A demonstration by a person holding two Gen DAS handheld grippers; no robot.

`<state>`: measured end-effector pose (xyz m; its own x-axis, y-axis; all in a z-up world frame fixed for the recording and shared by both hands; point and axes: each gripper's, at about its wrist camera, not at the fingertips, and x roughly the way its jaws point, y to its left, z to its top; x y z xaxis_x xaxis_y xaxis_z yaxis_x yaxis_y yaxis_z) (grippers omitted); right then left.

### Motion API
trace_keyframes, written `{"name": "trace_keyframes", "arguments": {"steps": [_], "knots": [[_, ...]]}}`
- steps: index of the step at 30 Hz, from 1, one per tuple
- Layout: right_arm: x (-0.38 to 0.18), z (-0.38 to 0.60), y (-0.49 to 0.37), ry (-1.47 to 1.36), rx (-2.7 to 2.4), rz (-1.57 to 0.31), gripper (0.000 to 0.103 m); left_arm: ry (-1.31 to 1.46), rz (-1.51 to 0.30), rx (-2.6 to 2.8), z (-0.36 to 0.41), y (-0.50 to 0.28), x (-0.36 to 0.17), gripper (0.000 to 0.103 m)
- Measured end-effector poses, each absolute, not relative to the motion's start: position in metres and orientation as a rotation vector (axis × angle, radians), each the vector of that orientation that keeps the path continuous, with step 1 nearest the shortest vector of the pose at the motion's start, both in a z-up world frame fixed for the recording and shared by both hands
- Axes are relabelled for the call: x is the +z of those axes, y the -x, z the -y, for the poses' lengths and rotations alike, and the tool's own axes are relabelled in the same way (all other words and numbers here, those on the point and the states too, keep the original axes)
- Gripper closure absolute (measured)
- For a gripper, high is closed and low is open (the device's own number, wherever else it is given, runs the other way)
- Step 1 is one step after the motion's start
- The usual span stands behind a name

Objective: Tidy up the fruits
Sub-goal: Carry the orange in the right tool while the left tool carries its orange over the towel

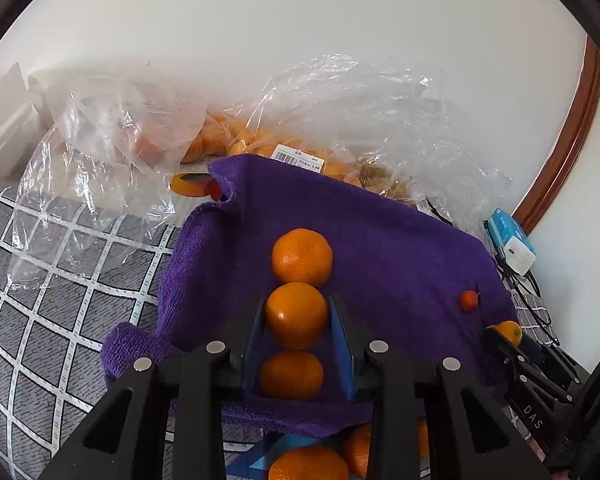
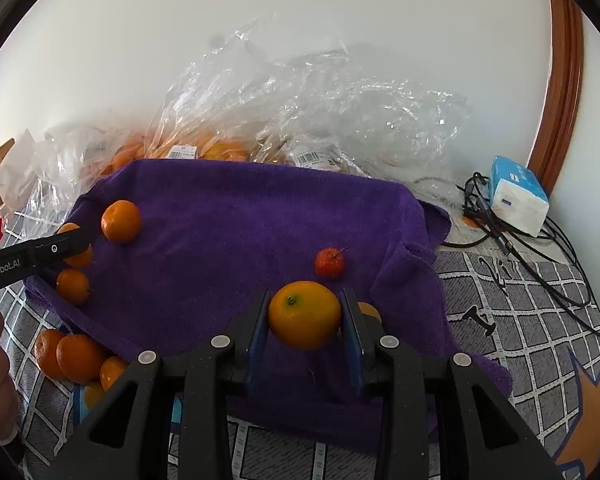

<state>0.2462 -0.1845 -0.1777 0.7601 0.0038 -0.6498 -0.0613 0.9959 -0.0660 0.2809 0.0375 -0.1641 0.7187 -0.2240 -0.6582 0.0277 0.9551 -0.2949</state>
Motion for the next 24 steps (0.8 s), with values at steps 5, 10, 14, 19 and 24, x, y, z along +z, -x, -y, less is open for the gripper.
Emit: {"name": "trace_keyframes", "arguments": {"steps": [5, 10, 14, 19, 24], "knots": [[-0.182, 0.187, -0.249, 0.075, 0.027, -0.725, 0.069, 0.263, -0.770, -0.133, -0.038, -0.284, -0.167, 0.073], [-0.182, 0.189, -0.247, 0.050, 0.037, -0.730, 0.069, 0.289, -0.770, -0.151, -0.040, -0.284, -0.166, 0.073], [-0.182, 0.187, -0.248, 0.049, 0.048, -0.734, 0.069, 0.284, -0.760, -0.149, -0.038, -0.282, -0.166, 0.073], [-0.186, 0.185, -0.248, 0.051, 0.059, -0.753, 0.069, 0.286, -0.755, -0.145, -0.038, -0.280, -0.166, 0.073], [-0.190, 0.184, -0.250, 0.049, 0.066, -0.775, 0.069, 0.268, -0.755, -0.146, -0.033, -0.281, -0.167, 0.073]]}}
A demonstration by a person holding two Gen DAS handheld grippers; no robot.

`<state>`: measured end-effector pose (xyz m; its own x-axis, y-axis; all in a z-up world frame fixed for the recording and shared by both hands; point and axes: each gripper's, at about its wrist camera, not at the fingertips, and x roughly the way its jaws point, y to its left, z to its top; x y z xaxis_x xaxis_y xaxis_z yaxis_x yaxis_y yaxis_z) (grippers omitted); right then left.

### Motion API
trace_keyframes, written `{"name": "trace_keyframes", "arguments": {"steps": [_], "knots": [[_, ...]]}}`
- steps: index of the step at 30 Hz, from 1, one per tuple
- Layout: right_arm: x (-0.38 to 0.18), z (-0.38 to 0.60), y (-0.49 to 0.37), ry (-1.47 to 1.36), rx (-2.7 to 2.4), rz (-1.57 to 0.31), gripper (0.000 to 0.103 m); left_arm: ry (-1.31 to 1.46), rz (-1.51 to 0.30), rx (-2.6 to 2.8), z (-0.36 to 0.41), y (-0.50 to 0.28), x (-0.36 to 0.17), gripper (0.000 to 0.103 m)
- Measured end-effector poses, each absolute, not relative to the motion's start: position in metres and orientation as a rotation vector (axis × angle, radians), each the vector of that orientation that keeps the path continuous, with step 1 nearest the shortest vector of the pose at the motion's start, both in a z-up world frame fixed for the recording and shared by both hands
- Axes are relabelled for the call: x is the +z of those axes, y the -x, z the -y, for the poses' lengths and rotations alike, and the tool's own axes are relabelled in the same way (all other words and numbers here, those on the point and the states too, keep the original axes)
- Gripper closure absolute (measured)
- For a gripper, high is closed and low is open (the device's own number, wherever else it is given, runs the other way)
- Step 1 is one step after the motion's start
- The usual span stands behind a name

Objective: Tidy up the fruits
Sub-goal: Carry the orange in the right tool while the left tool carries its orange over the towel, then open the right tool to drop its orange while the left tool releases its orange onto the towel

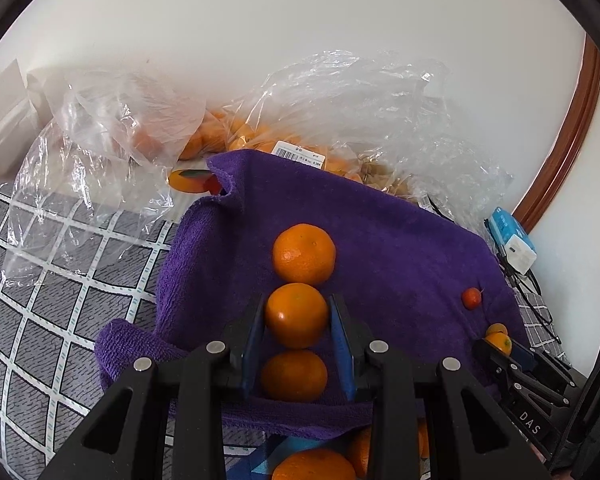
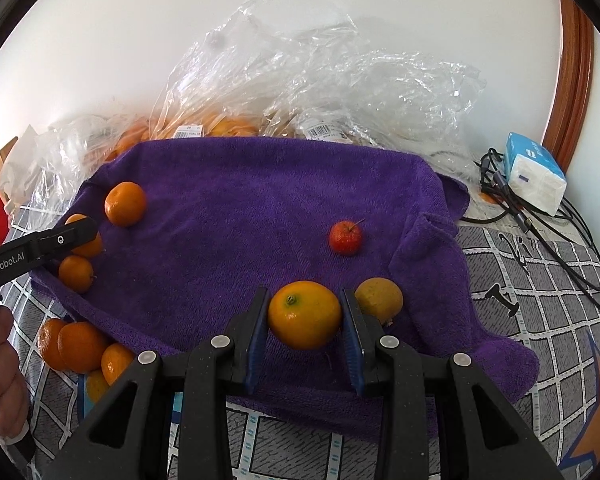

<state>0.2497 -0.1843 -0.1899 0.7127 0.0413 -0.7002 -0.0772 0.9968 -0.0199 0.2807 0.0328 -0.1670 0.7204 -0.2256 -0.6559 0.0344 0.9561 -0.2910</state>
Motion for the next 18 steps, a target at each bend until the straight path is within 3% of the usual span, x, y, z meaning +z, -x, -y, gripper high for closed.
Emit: {"name": "trace_keyframes", "arguments": {"steps": [8, 11, 18], "knots": [[-0.186, 0.181, -0.246, 0.071, 0.061, -0.757, 0.064, 0.256, -0.759, -0.144, -0.029, -0.283, -0.168, 0.072], [-0.180, 0.179, -0.242, 0.073, 0.070, -0.736, 0.054, 0.256, -0.758, -0.151, -0.028, -0.282, -0.168, 0.065], [-0.171, 0.175, -0.234, 0.085, 0.063, -0.667, 0.054, 0.286, -0.710, -0.130, -0.034, -0.275, -0.162, 0.055]]}}
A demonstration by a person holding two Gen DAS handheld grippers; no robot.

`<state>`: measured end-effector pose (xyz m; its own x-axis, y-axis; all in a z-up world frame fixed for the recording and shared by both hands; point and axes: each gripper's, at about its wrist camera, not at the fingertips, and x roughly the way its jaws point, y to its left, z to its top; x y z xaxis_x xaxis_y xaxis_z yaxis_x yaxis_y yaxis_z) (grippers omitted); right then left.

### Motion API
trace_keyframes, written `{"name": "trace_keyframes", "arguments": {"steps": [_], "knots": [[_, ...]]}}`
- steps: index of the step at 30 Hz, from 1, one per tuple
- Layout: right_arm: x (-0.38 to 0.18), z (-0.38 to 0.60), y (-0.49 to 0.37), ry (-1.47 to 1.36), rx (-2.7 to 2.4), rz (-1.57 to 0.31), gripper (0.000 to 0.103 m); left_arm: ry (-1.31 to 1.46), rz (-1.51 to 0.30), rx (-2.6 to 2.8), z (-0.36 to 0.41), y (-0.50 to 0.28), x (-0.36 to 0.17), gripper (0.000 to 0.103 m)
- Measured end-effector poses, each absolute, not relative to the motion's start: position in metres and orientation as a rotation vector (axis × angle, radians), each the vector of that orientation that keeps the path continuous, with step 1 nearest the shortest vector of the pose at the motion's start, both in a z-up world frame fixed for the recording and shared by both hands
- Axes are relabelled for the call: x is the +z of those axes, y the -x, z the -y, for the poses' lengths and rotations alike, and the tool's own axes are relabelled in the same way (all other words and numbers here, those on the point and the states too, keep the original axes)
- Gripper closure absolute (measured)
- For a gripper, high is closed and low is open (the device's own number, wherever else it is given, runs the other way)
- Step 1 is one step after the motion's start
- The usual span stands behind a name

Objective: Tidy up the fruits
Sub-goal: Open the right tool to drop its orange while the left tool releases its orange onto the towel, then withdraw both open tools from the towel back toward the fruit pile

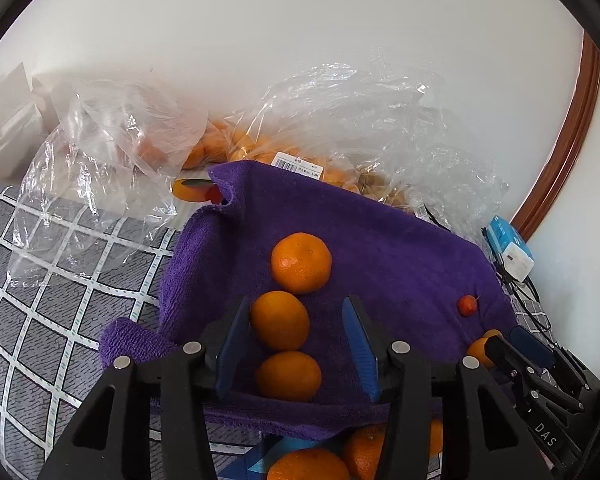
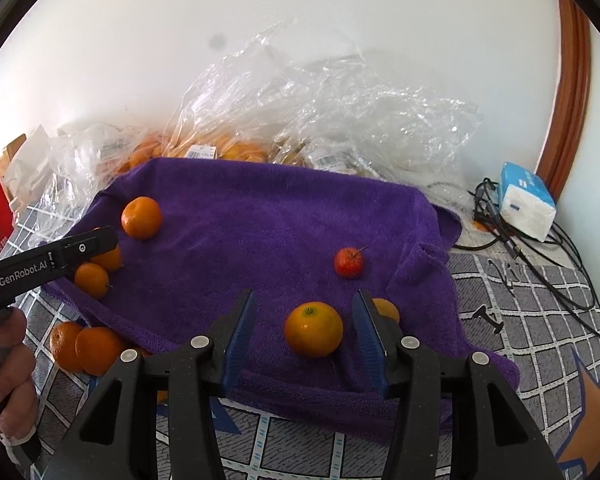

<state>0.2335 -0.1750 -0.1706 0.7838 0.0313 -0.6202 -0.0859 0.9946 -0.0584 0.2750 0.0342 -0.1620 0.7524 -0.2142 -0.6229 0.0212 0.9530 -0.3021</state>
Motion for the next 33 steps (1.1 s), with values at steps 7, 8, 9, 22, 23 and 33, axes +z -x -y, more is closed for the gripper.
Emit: {"name": "trace_keyframes", "arguments": {"steps": [7, 8, 9, 22, 23, 33], "knots": [[-0.148, 0.188, -0.227, 0.014, 0.047, -0.653, 0.054, 0.288, -0.659, -0.118, -0.037, -0.261, -0.145, 0.055], [-0.144, 0.190, -0.224, -0.006, 0.046, -0.655, 0.054, 0.279, -0.655, -0.122, -0.036, -0.258, -0.140, 0.055], [-0.141, 0.191, -0.220, -0.019, 0.045, -0.653, 0.054, 0.272, -0.647, -0.124, -0.034, -0.254, -0.137, 0.055], [-0.143, 0.190, -0.171, -0.065, 0.088, -0.721, 0.049, 0.151, -0.747, -0.100, -0.051, -0.182, -0.134, 0.050], [-0.145, 0.188, -0.168, -0.067, 0.093, -0.723, 0.049, 0.142, -0.761, -0.094, -0.055, -0.176, -0.137, 0.050], [-0.163, 0.155, -0.144, -0.018, 0.183, -0.748, 0.058, 0.085, -0.866, -0.037, -0.082, -0.142, -0.170, 0.051]]}}
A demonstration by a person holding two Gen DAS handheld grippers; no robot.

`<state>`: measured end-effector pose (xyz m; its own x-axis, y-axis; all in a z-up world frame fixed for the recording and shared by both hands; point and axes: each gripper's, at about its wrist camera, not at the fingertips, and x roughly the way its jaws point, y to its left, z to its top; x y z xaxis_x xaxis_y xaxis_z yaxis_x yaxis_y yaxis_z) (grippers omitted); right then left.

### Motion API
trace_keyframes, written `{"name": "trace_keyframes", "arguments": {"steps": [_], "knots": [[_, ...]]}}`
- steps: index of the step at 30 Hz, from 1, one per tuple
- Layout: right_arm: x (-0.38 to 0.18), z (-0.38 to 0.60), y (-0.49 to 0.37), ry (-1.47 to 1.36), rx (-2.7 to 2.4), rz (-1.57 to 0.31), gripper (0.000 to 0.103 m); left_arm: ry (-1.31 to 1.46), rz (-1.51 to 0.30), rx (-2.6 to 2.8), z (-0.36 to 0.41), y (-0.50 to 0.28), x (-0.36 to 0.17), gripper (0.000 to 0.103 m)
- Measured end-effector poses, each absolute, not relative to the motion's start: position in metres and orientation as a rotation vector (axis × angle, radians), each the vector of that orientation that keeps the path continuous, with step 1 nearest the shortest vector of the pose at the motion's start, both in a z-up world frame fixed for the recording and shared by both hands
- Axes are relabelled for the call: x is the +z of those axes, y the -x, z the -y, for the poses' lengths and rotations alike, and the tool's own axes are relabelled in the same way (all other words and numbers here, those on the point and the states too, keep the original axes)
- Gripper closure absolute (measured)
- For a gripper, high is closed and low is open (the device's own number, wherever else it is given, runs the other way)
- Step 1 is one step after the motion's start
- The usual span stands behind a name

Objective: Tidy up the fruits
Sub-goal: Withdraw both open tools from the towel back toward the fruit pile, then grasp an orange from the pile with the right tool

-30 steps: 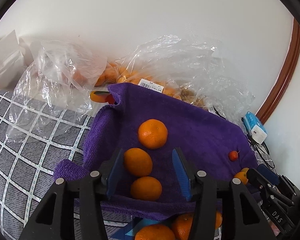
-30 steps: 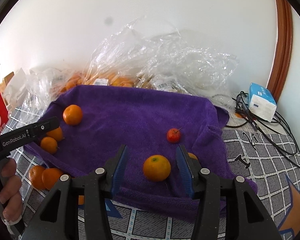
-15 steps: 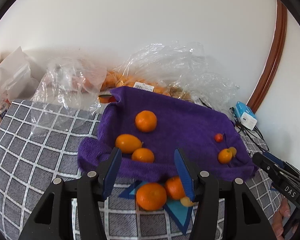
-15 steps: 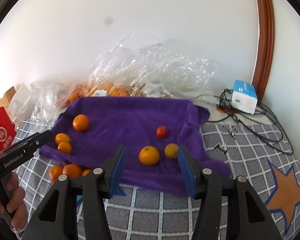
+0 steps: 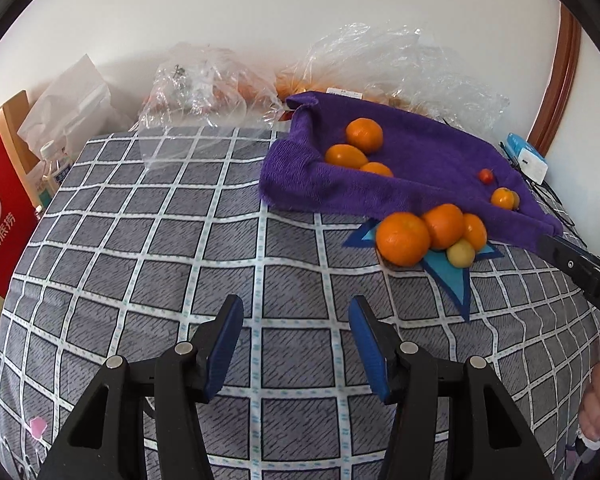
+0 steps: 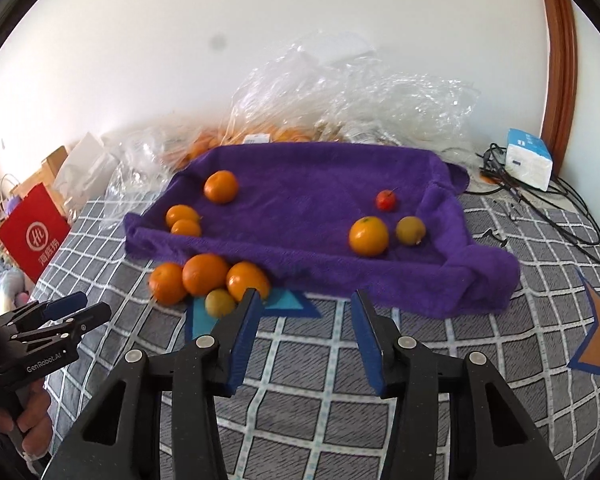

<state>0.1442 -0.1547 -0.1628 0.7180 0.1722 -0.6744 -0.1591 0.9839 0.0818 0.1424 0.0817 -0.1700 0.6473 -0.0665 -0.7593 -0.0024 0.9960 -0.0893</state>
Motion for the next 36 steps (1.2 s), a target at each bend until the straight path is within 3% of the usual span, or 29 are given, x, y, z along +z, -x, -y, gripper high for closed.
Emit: {"name": "trace_keyframes", "arguments": {"steps": [9, 22, 36], "knots": [[-0.167, 0.134, -0.155, 0.030, 0.196, -0.761, 0.068, 0.122, -0.869, -0.071, -0.096, -0.135, -0.181, 0.051], [-0.185, 0.108, -0.197, 0.083, 0.254, -0.833, 0.068, 0.132, -0.866, -0.119, -0.093, -0.135, -0.181, 0.039], [-0.189, 0.118, -0.197, 0.056, 0.228, -0.831, 0.071, 0.129, -0.868, -0.128, -0.092, -0.137, -0.182, 0.036]]}}
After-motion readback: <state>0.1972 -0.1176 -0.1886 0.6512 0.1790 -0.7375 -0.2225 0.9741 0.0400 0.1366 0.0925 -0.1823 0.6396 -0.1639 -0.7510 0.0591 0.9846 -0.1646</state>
